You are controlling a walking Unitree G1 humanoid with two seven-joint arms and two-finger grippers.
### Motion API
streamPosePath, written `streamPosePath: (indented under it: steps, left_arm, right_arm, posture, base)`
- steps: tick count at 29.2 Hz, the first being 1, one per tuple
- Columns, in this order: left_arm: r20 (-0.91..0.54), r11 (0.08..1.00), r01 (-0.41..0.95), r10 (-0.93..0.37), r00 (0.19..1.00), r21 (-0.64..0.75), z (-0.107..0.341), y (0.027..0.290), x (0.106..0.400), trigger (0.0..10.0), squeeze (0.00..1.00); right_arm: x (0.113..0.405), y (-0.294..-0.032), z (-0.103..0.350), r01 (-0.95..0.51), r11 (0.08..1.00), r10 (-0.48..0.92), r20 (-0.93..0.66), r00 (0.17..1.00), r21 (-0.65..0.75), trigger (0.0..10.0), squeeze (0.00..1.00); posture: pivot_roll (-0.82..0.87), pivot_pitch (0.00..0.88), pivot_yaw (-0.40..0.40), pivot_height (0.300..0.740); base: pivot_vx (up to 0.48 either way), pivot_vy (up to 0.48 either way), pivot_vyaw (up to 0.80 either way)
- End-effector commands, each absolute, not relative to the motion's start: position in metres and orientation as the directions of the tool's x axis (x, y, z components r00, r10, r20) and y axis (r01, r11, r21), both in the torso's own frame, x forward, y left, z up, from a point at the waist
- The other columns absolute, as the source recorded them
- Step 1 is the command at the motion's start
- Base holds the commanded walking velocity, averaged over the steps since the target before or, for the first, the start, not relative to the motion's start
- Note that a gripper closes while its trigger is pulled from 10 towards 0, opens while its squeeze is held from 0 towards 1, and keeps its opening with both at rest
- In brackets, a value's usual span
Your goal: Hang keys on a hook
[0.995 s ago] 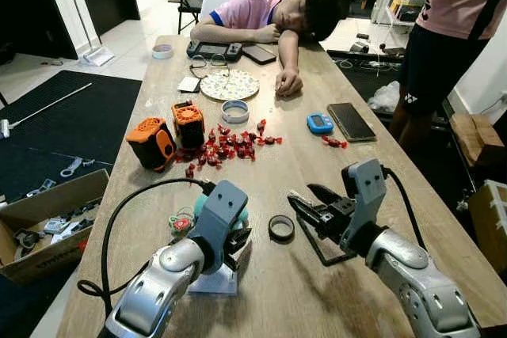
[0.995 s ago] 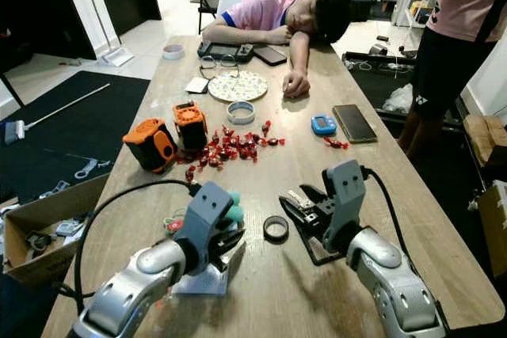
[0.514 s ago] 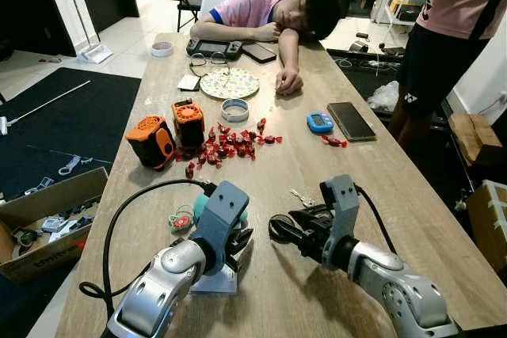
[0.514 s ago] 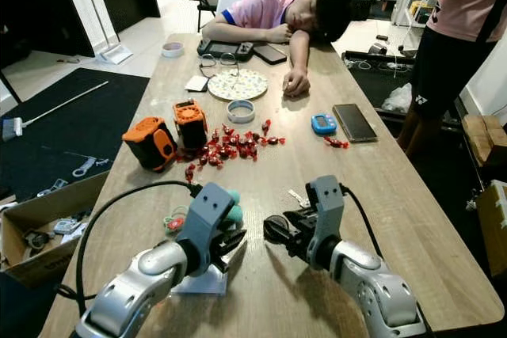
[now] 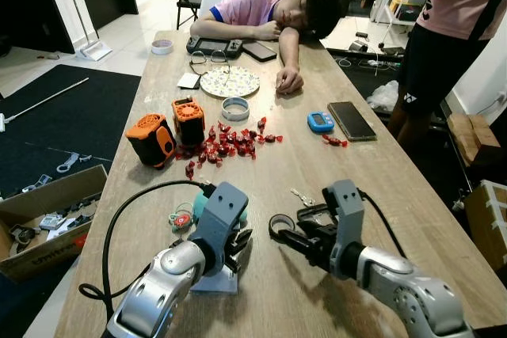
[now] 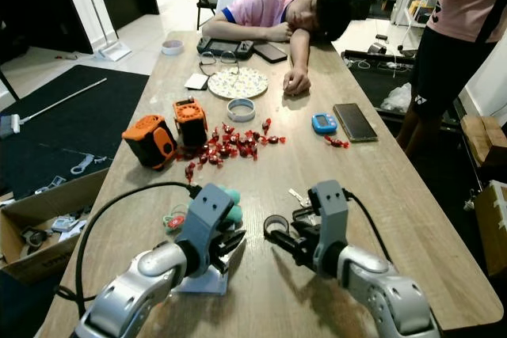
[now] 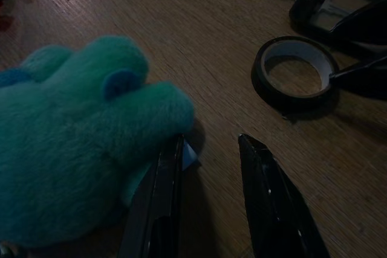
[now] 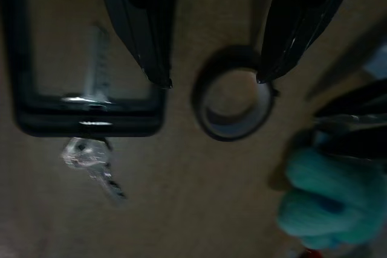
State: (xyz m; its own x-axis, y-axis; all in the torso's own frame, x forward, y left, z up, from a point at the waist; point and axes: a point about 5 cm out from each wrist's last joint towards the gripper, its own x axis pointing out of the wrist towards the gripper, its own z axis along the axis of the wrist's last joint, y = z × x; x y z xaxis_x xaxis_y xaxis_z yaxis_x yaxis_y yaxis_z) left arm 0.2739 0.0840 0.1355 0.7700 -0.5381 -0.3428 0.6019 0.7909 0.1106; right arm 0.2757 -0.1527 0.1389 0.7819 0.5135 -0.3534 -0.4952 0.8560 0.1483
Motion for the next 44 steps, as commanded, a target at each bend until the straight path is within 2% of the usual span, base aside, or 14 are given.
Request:
streamPosePath:
  steps: [1,5,8,22,44]
  left_arm:
    - [-0.362,0.788,0.609,-0.543,0.757,0.092,0.128,0.08,0.271,10.0,0.0]
    - [-0.364,0.782,0.616,-0.55,0.752,0.091,0.127,0.078,0.271,10.0,0.0]
    - [-0.363,0.78,0.619,-0.553,0.75,0.09,0.127,0.077,0.271,10.0,0.0]
    - [-0.365,0.783,0.614,-0.546,0.754,0.097,0.125,0.079,0.271,10.0,0.0]
    - [-0.361,0.786,0.612,-0.547,0.755,0.09,0.125,0.077,0.272,10.0,0.0]
  right_arm:
    - [0.275,-0.158,0.137,-0.473,0.873,0.482,-0.372,0.793,0.12,10.0,0.0]
    - [0.282,-0.175,0.134,-0.421,0.906,0.401,-0.412,0.818,0.047,10.0,0.0]
    - [0.288,-0.179,0.136,-0.408,0.912,0.393,-0.404,0.826,0.053,10.0,0.0]
    - [0.314,-0.162,0.157,-0.433,0.899,0.433,-0.295,0.852,0.067,10.0,0.0]
    - [0.3,-0.147,0.141,-0.54,0.837,0.533,-0.343,0.773,0.083,10.0,0.0]
  posture:
    - [0.02,0.153,-0.005,0.74]
    - [0.02,0.15,-0.005,0.74]
    - [0.02,0.149,-0.005,0.74]
    - [0.04,0.137,-0.005,0.74]
    - [0.03,0.149,-0.012,0.74]
  base:
    - [0.0,0.0,0.0]
    - [0.0,0.0,0.0]
    - [0.0,0.0,0.0]
    - [0.0,0.0,0.0]
    - [0.0,0.0,0.0]
